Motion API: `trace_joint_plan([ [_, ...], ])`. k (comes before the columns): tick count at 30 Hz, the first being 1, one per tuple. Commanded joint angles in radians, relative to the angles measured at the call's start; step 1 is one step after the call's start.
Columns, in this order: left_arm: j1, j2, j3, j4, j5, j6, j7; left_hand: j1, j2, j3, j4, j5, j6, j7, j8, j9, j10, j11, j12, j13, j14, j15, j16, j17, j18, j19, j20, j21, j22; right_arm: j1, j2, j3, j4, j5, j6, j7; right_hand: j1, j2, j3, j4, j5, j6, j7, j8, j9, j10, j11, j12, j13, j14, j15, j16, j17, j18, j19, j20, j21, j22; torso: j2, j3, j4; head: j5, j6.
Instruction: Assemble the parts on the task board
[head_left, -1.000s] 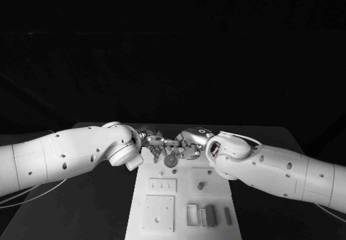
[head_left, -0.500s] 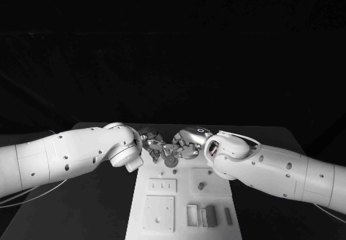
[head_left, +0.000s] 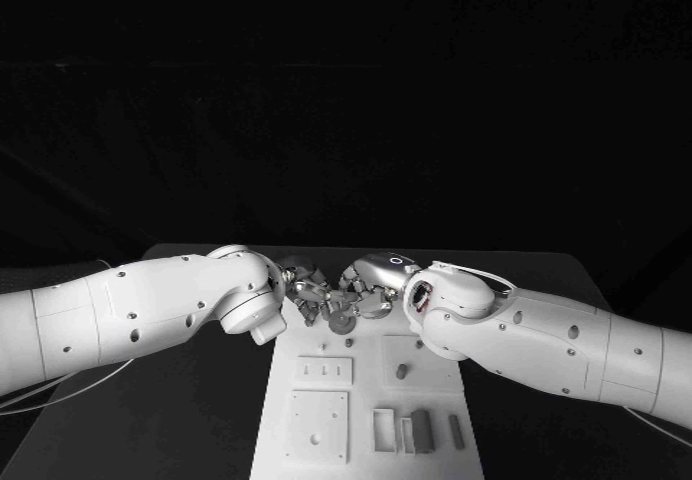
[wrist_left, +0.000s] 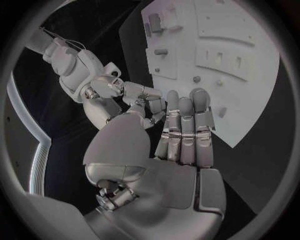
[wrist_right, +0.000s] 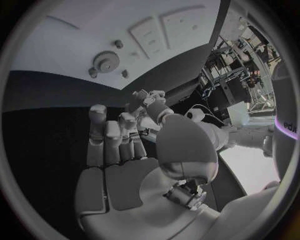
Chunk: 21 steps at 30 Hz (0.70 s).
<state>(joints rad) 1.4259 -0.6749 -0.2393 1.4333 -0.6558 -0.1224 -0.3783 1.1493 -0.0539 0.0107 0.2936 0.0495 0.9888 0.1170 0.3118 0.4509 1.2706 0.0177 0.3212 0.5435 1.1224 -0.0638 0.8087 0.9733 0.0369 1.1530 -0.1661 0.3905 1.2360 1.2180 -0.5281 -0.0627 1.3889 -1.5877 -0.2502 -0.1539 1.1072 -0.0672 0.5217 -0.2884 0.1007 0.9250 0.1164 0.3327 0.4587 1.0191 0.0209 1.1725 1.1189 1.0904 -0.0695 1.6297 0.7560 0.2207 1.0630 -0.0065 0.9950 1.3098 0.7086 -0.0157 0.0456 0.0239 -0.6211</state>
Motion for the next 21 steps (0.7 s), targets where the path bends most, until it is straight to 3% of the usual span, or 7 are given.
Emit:
trace_joint_plan([
  [1,0.0,0.004,0.001,0.002,-0.004,0.011,-0.003,0.021,0.008,-0.011,-0.001,0.0,0.015,-0.003,0.007,0.002,0.007,-0.006,0.006,0.004,0.0,-0.008,0.01,-0.001,0.028,0.011,0.0,-0.001,0.005,-0.001,0.004,0.001,0.002,-0.02,0.007,-0.005,0.009,0.003,-0.005,-0.001,0.003,0.013,0.016,-0.002,0.001,-0.007,0.002,0.006,-0.001,0.003,-0.008,-0.006,0.001,0.041,0.001,-0.005,0.007,0.014,0.001,0.0006,-0.0002,0.001,-0.001],
  [16,0.0,0.009,0.001,0.002,-0.003,-0.004,-0.004,0.071,0.035,-0.048,-0.002,0.0,0.042,-0.015,0.014,0.002,0.03,-0.018,0.017,0.022,0.008,-0.02,0.05,-0.003,0.026,0.031,-0.011,0.012,0.032,-0.001,0.013,0.001,0.005,-0.026,0.014,-0.009,0.008,0.003,-0.006,0.0,0.003,0.014,0.016,-0.002,0.002,-0.007,0.002,0.007,-0.003,0.003,-0.009,-0.006,0.001,0.041,0.001,-0.005,0.007,0.014,0.001,0.0022,-0.0007,0.004,-0.003],
  [21,0.0,0.009,0.001,0.0,-0.003,-0.014,-0.004,0.125,0.035,-0.037,-0.001,-0.001,0.045,-0.015,0.014,0.002,0.031,-0.018,0.017,0.026,0.006,-0.022,0.058,-0.006,0.025,0.033,-0.013,0.013,0.04,-0.001,0.013,0.001,0.004,-0.028,0.018,-0.011,0.008,0.003,-0.006,0.0,0.003,0.014,0.016,-0.002,0.002,-0.007,0.001,0.007,-0.004,0.003,-0.009,-0.006,0.001,0.041,0.001,-0.005,0.007,0.014,0.001,0.0024,0.0,0.005,-0.003],
])
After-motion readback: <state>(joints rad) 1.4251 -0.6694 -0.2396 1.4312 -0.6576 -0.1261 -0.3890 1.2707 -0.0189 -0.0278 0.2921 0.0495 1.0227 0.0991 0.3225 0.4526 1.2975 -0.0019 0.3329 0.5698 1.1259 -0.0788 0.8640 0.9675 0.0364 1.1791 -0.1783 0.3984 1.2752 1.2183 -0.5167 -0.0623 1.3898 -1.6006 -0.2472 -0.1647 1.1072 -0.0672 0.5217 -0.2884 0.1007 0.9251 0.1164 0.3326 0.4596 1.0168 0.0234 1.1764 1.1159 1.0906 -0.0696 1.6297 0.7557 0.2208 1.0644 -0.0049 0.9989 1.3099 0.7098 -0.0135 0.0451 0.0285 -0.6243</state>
